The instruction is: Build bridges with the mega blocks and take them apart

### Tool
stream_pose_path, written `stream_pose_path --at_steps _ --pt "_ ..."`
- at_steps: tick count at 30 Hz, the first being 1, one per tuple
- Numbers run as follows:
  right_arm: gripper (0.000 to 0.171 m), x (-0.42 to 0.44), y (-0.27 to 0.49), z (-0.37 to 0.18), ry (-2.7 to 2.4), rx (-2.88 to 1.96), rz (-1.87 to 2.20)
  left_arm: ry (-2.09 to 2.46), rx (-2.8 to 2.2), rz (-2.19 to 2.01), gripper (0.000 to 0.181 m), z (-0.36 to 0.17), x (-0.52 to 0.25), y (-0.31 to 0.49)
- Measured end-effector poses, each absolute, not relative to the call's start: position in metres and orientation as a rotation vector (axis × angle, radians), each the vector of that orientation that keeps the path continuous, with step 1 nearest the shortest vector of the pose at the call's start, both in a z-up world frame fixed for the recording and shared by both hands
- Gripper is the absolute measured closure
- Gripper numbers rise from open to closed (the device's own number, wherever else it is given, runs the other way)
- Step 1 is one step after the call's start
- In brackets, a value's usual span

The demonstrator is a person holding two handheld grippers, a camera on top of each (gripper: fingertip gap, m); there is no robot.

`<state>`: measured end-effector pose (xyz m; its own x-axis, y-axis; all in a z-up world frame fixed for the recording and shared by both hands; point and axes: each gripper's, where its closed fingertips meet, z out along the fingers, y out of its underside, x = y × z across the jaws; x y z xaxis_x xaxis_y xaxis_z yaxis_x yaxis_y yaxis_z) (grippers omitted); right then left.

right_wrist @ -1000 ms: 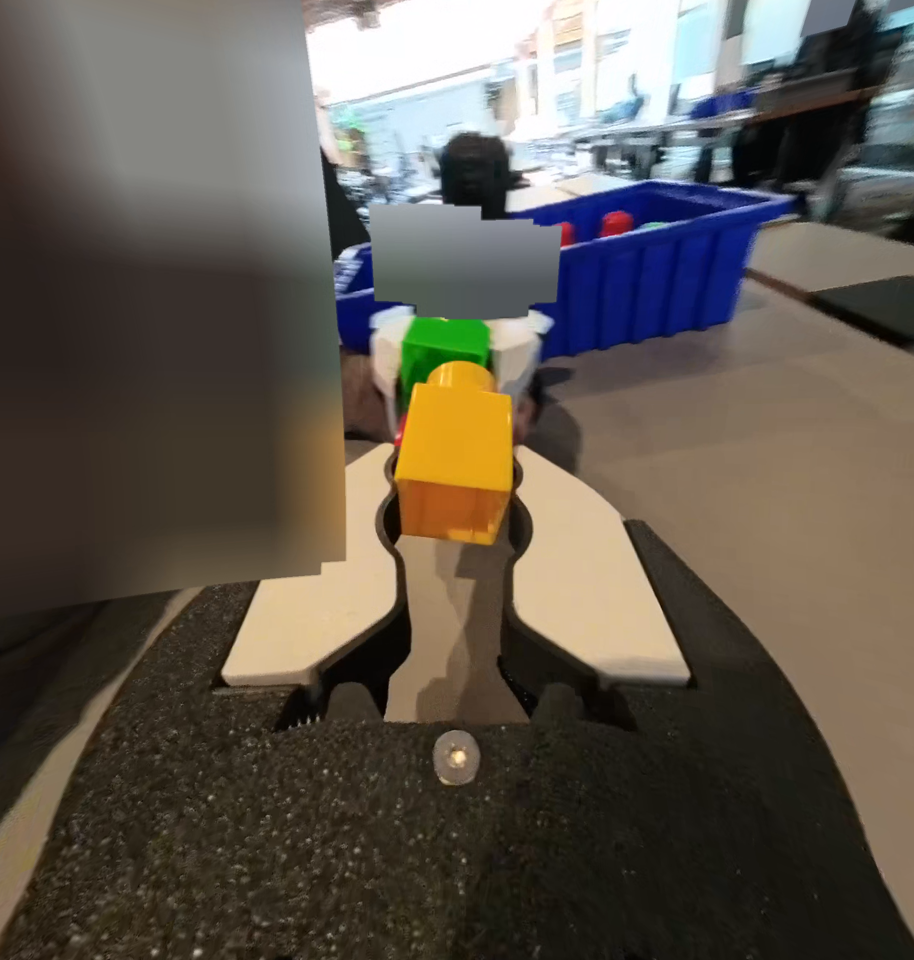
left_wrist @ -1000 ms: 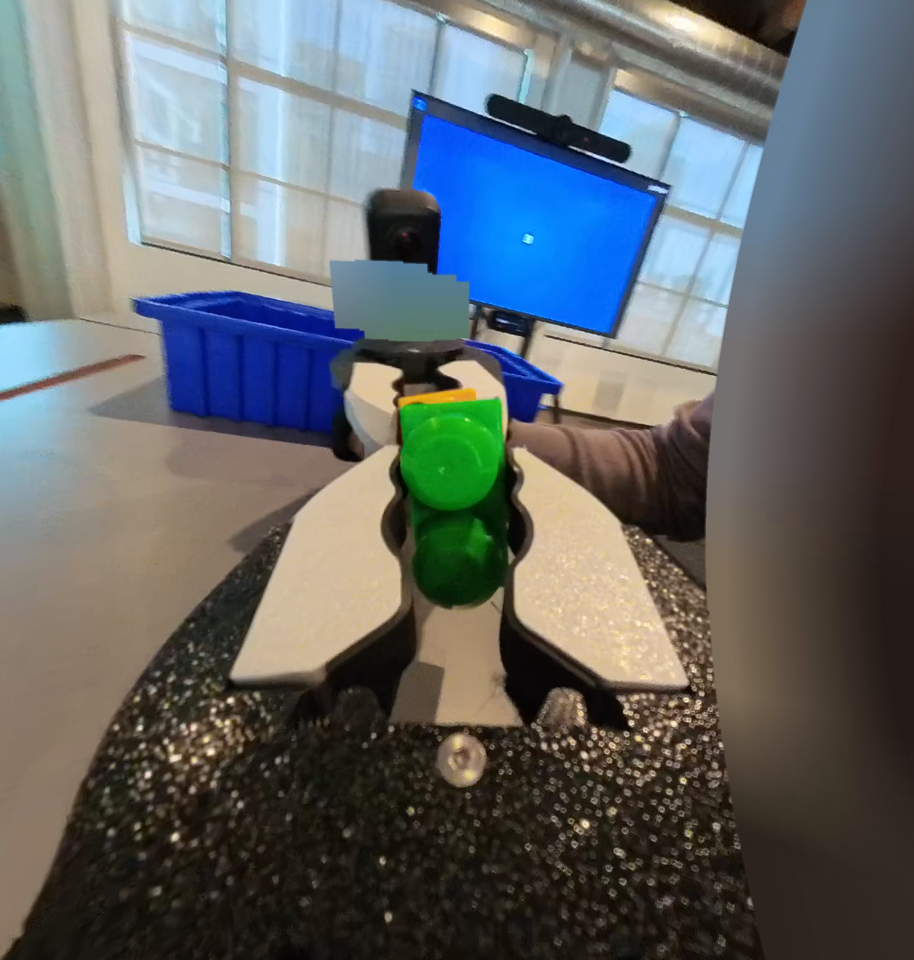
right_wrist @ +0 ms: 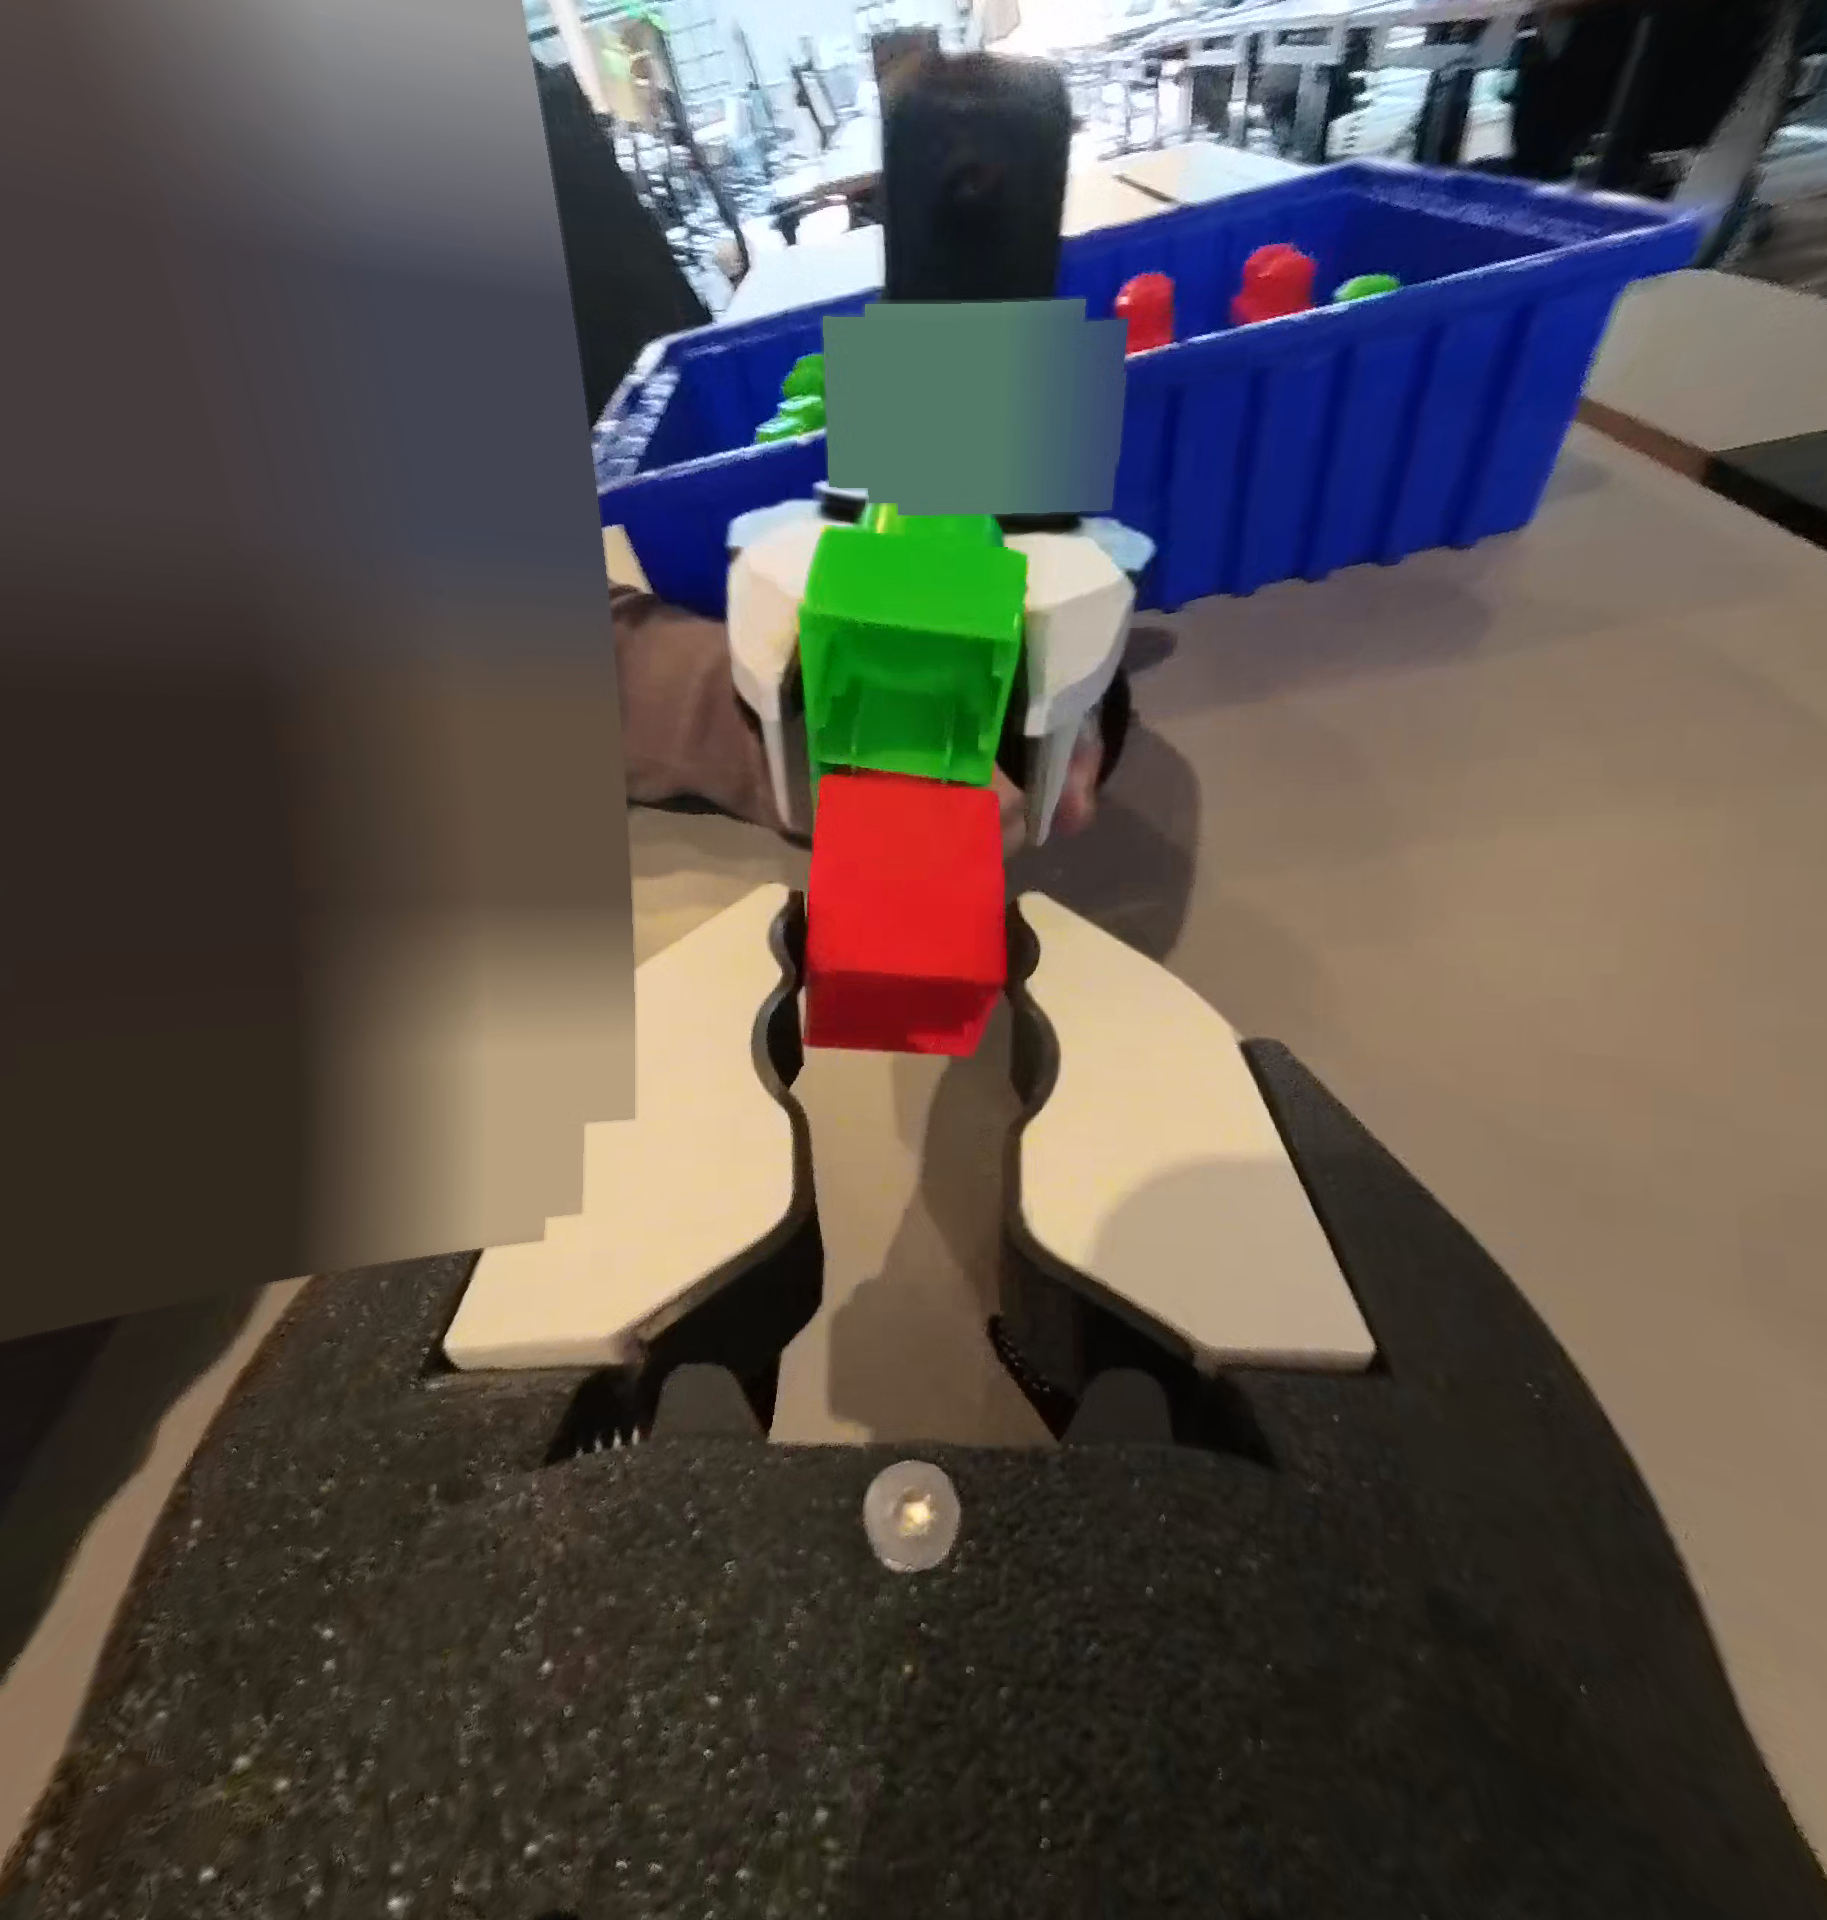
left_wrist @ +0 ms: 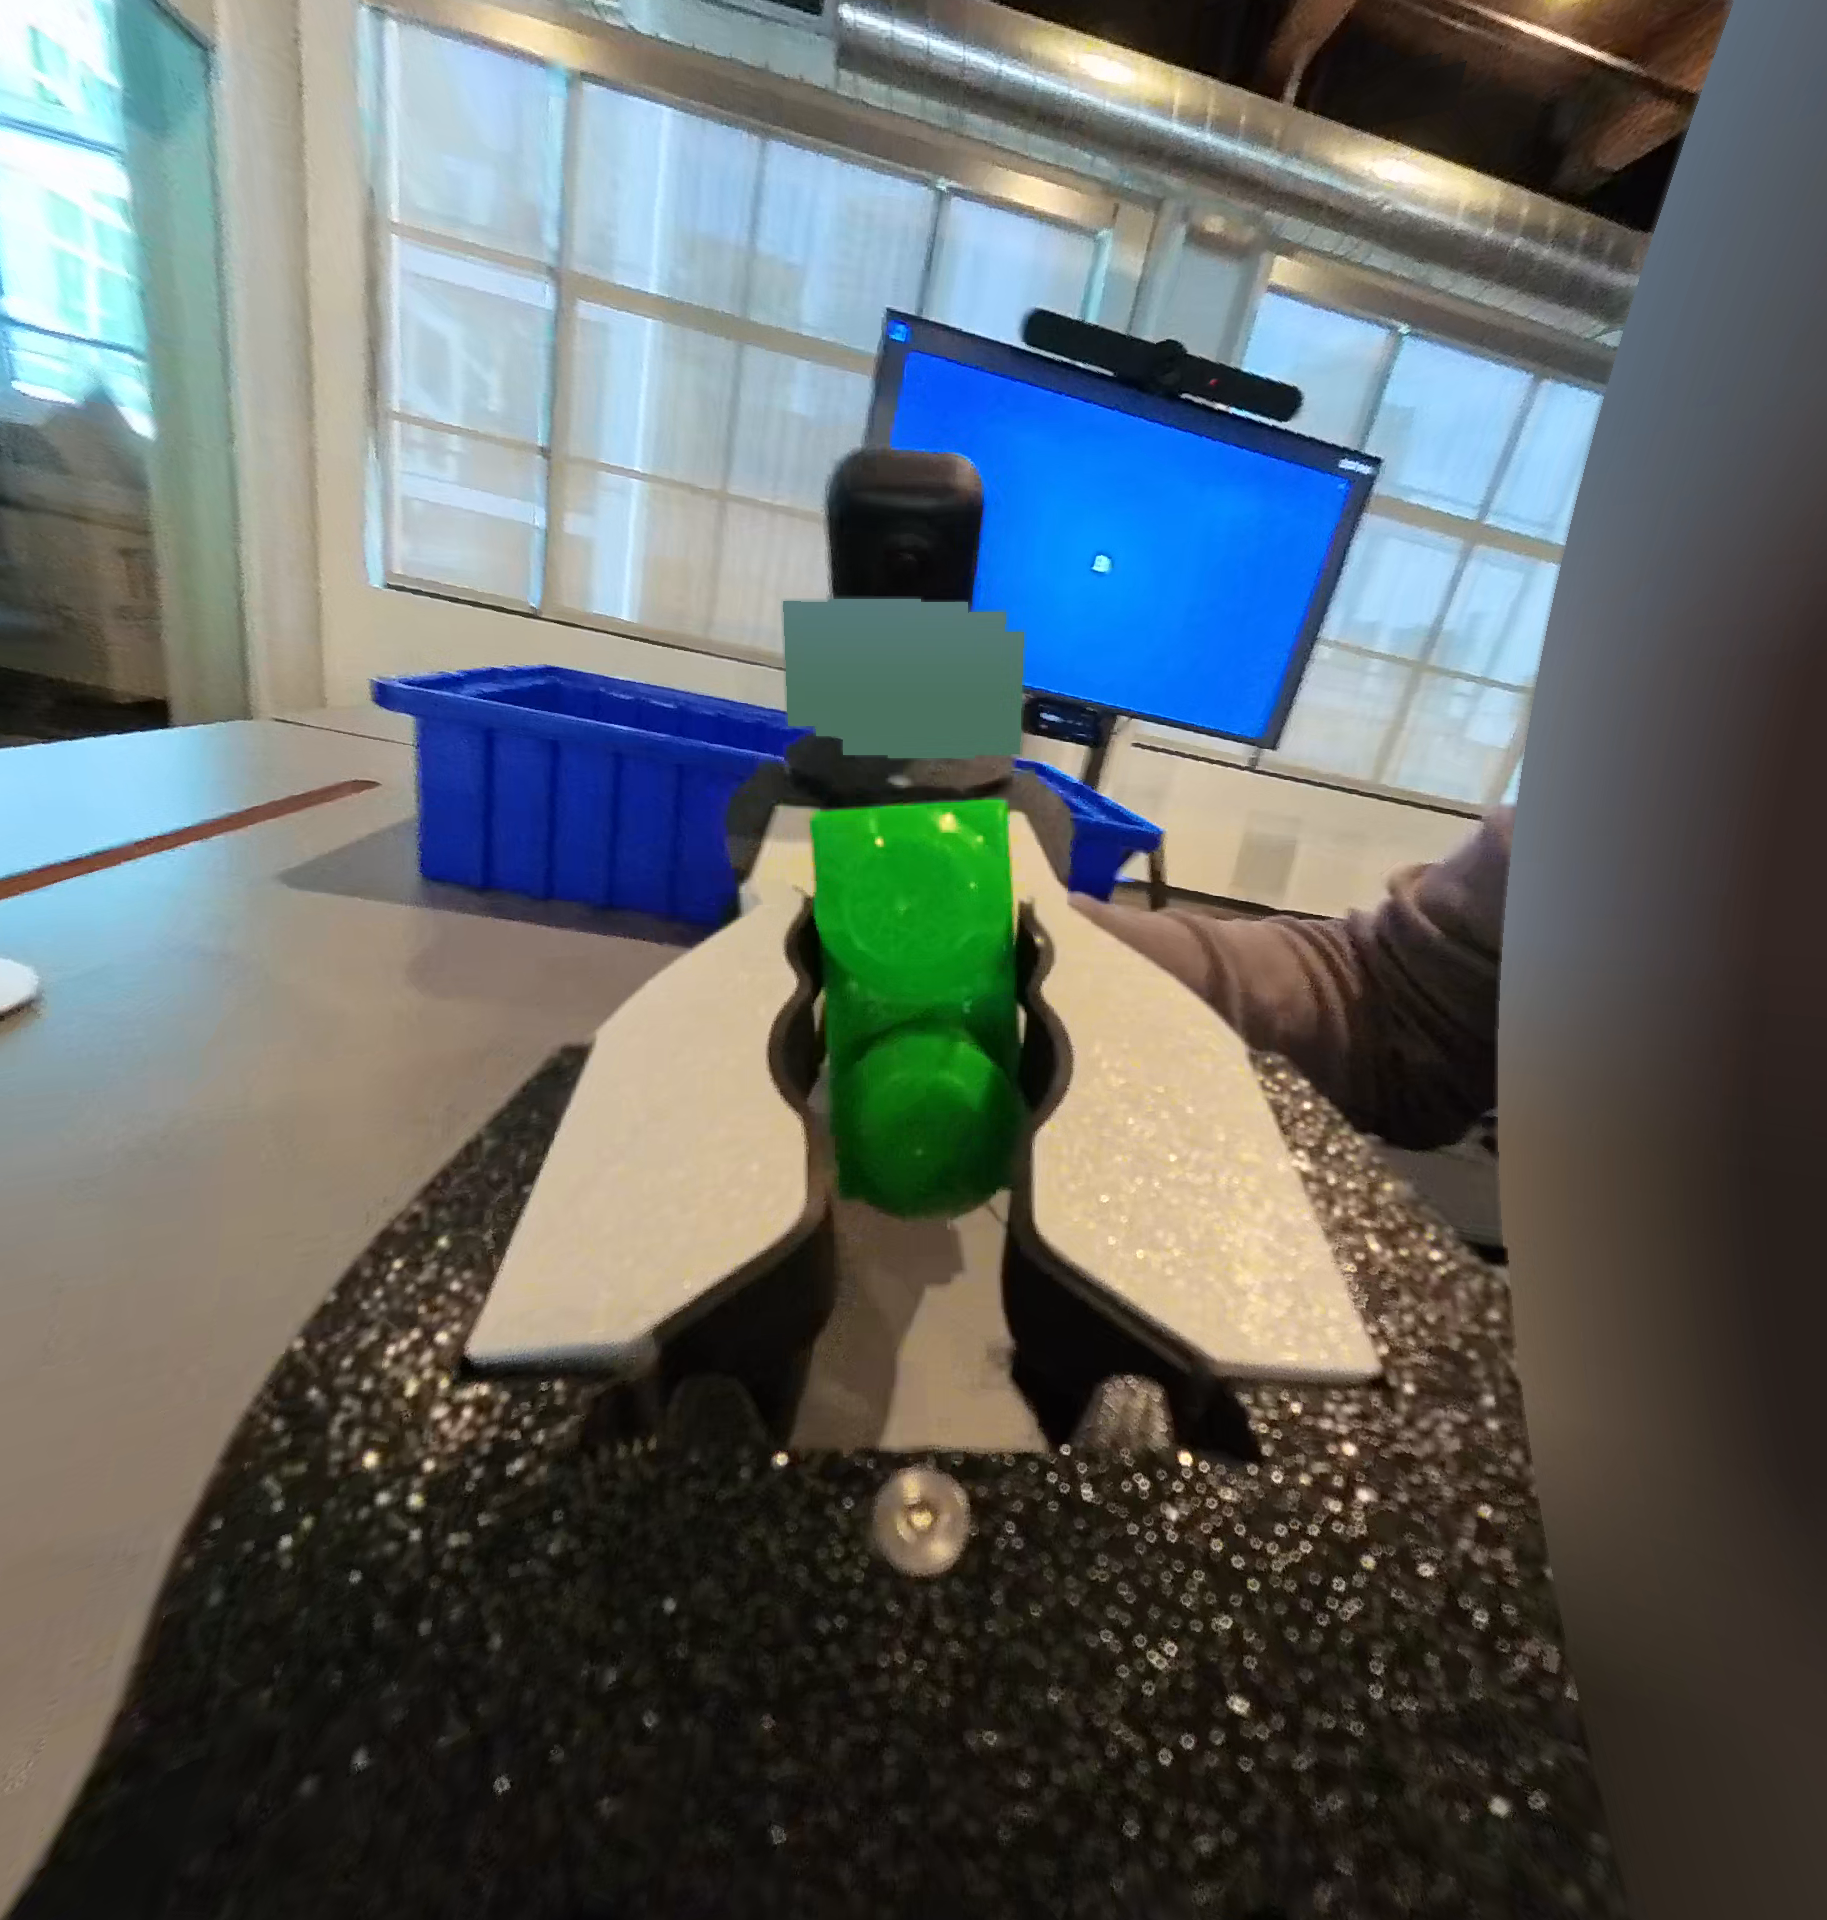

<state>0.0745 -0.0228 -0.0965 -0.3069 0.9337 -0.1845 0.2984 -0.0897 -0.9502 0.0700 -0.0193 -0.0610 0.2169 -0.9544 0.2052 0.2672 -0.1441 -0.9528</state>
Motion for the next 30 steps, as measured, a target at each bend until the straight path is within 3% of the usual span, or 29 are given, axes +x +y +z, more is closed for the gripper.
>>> stream_pose_path --at_steps 8,17,22,26,30 --pt "0.136 0.11 -0.02 -0.065 -1.538 -1.223 1.663 0.726 -1.18 -1.52 0.146 -0.05 0.062 -0.03" --pt "0.135 0.129 0.057 -0.03 -1.155 -1.42 0.854 0.626 -1.24 -1.035 0.146 -0.059 0.054 0.002" --pt "0.135 0.238 0.068 0.014 -0.808 -1.653 0.231 0.636 -1.258 -0.994 0.146 -0.061 0.055 0.004" --pt "0.135 0.337 0.073 -0.025 -0.588 -2.052 -0.05 0.664 -1.262 -0.981 0.146 -0.063 0.059 0.002" --pt "0.135 0.378 0.075 -0.079 -0.631 -2.357 -0.144 0.692 -1.26 -0.976 0.146 -0.064 0.063 0.0"
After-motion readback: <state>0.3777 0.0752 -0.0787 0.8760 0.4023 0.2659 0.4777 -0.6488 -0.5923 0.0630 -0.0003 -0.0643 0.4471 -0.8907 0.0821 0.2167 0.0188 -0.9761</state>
